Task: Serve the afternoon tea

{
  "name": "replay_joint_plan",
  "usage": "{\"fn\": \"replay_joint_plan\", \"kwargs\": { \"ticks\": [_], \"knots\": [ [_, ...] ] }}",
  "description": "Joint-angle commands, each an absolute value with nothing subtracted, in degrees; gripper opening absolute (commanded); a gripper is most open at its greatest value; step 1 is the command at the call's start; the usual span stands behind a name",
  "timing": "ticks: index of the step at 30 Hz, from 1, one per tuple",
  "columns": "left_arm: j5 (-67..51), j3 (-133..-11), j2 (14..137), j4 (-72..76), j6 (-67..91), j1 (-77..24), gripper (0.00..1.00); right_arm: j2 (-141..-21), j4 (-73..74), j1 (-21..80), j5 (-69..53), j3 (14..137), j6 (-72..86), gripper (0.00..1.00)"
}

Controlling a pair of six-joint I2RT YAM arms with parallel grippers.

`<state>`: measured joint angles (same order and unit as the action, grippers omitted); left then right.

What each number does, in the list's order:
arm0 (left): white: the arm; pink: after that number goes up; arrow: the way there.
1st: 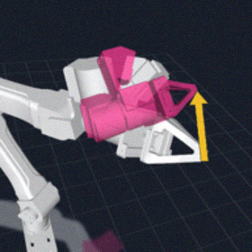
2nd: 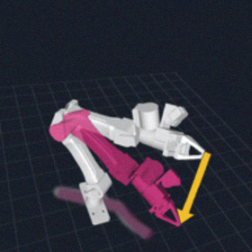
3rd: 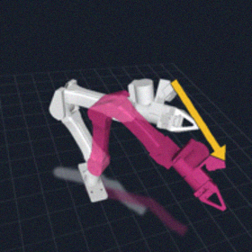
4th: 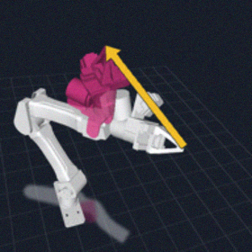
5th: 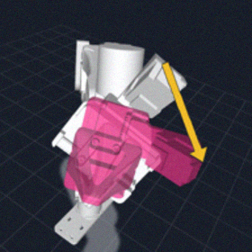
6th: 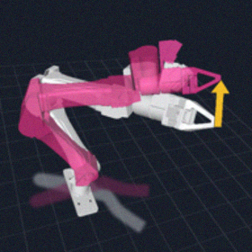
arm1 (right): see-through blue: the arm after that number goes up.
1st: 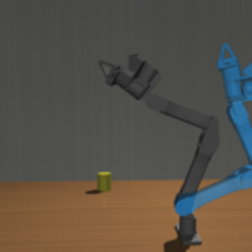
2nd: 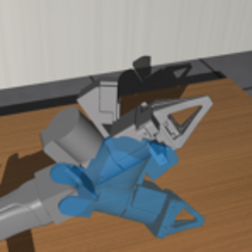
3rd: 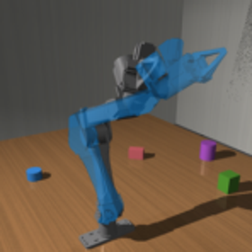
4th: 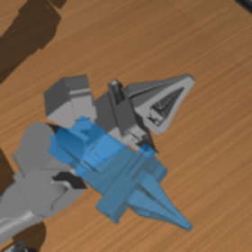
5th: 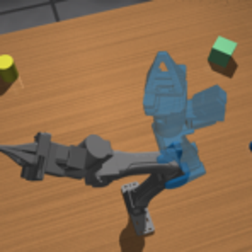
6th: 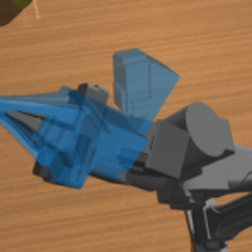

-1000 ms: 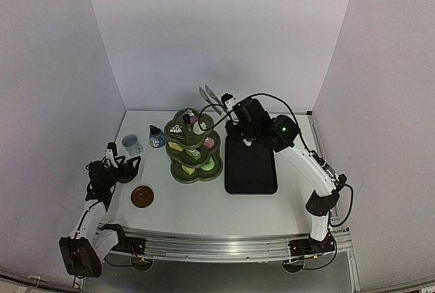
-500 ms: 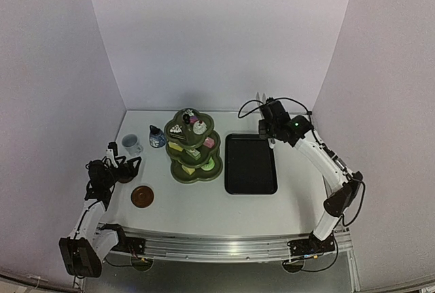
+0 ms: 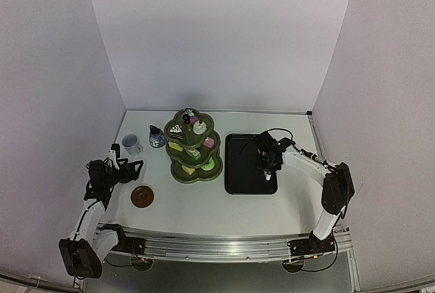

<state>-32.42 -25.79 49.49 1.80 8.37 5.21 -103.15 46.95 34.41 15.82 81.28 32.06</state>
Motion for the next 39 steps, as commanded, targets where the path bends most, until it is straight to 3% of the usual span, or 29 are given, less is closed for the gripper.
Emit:
{"fn": "replay_joint_plan", "kwargs": {
  "ticks": [1, 16, 21, 26, 31, 39],
  "knots": [
    [-33.04, -28.29, 48.38, 1.36, 6.71, 5.46, 1.00, -103.85, 42.11, 34.30, 13.84, 77.47, 33.18, 0.31],
    [-33.02, -27.53, 48.96, 0.64, 3.42, 5.53, 1.00, -105.66, 40.51, 34.28, 13.20, 71.16, 32.10, 0.36],
    [-32.26, -29.49, 50.24, -9.71, -10.62, 5.49, 0.99, -107.07, 40.55, 34.28, 13.23, 72.19, 30.91, 0.39],
    [-27.86, -34.19, 55.44, -25.59, -34.74, 5.37, 1.00, -107.13, 40.69, 34.29, 14.51, 73.73, 29.26, 0.44],
    [-23.06, -37.07, 60.43, -38.69, -51.66, 4.87, 1.00, -105.98, 40.64, 34.35, 15.39, 75.53, 28.17, 0.56],
    [-12.89, -41.73, 68.19, -43.90, -43.78, 0.67, 0.98, -100.54, 40.64, 34.65, 17.29, 79.32, 27.62, 0.57]
  ]
}}
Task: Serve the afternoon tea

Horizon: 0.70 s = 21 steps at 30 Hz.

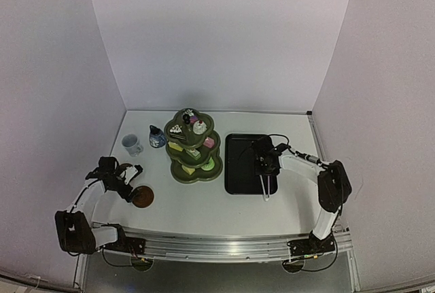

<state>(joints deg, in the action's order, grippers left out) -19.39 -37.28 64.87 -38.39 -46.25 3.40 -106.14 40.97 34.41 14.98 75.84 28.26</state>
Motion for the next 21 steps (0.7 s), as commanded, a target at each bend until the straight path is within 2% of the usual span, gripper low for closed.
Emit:
{"fn": "replay_joint_plan", "kwargs": {
  "ticks": [1, 7, 12, 18, 21],
  "knots": [
    [-11.25, -42.04, 69.43, -44.43, -40.77, -0.63, 0.96, -99.70, 40.62, 34.94, 17.98, 79.62, 27.73, 0.57],
    [-5.65, -44.14, 78.09, -47.10, -31.25, -3.59, 0.81, -95.47, 40.47, 36.37, 19.95, 80.77, 28.26, 0.57],
    [-5.53, -47.24, 83.36, -46.41, -25.05, -3.96, 0.62, -94.19, 40.48, 37.64, 18.93, 81.64, 27.73, 0.55],
    [-5.76, -46.04, 84.31, -44.09, -23.08, -4.99, 0.61, -92.92, 40.52, 40.72, 20.19, 80.89, 28.81, 0.55],
    [-4.97, -45.50, 85.59, -43.37, -22.72, -5.00, 0.64, -92.17, 40.49, 42.82, 21.11, 80.49, 29.53, 0.55]
  ]
}}
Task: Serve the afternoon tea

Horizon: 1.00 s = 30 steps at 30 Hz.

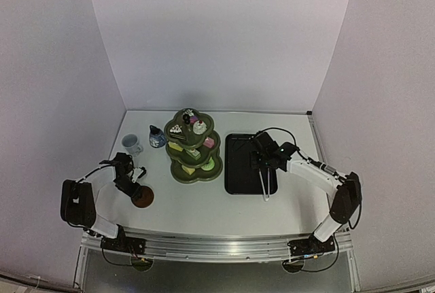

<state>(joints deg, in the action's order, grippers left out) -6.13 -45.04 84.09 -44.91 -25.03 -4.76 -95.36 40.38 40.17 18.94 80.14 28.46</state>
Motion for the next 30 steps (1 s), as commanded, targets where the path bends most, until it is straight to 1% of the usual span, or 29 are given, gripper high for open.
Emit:
{"fn": "replay_joint_plan", "kwargs": {
  "ticks": [1, 6, 9, 13, 18, 20, 21, 22, 25, 26, 30],
  "knots": [
    [-4.94, -45.29, 85.78, -43.17, -22.79, -5.01, 0.65, -91.99, 40.51, 43.44, 21.30, 80.36, 29.59, 0.55],
    [-2.49, -44.72, 86.78, -40.81, -23.12, -5.02, 0.65, -90.98, 40.51, 44.95, 21.43, 79.87, 30.39, 0.54],
    [-3.08, -44.74, 87.45, -41.05, -24.11, -5.12, 0.62, -90.36, 40.49, 45.71, 21.49, 79.70, 30.97, 0.54],
    [-3.09, -41.53, 88.36, -39.21, -24.08, -8.28, 0.54, -89.34, 40.48, 46.45, 22.64, 79.12, 31.88, 0.54],
    [-0.98, -41.84, 93.74, -39.62, -23.12, -14.61, 0.37, -87.98, 40.43, 47.30, 24.69, 79.24, 32.57, 0.54],
    [0.70, -42.82, 94.44, -40.27, -22.47, -17.79, 0.32, -87.23, 40.43, 47.94, 25.69, 79.31, 32.77, 0.54],
    [0.38, -43.14, 94.06, -40.35, -22.67, -19.06, 0.31, -86.51, 40.43, 48.41, 26.13, 79.16, 32.98, 0.53],
    [0.21, -43.52, 93.43, -40.17, -22.40, -20.70, 0.30, -85.75, 40.43, 48.78, 26.66, 78.82, 33.36, 0.53],
    [0.40, -44.82, 93.61, -38.34, -21.08, -30.00, 0.30, -82.63, 40.43, 49.95, 28.18, 77.17, 34.87, 0.53],
    [0.75, -45.88, 95.10, -37.85, -20.53, -35.54, 0.30, -81.34, 40.48, 50.45, 28.73, 76.48, 35.66, 0.53],
    [1.31, -51.30, 102.37, -36.73, -19.15, -49.64, 0.30, -76.11, 40.51, 52.36, 31.11, 73.61, 38.49, 0.52]
  ]
}}
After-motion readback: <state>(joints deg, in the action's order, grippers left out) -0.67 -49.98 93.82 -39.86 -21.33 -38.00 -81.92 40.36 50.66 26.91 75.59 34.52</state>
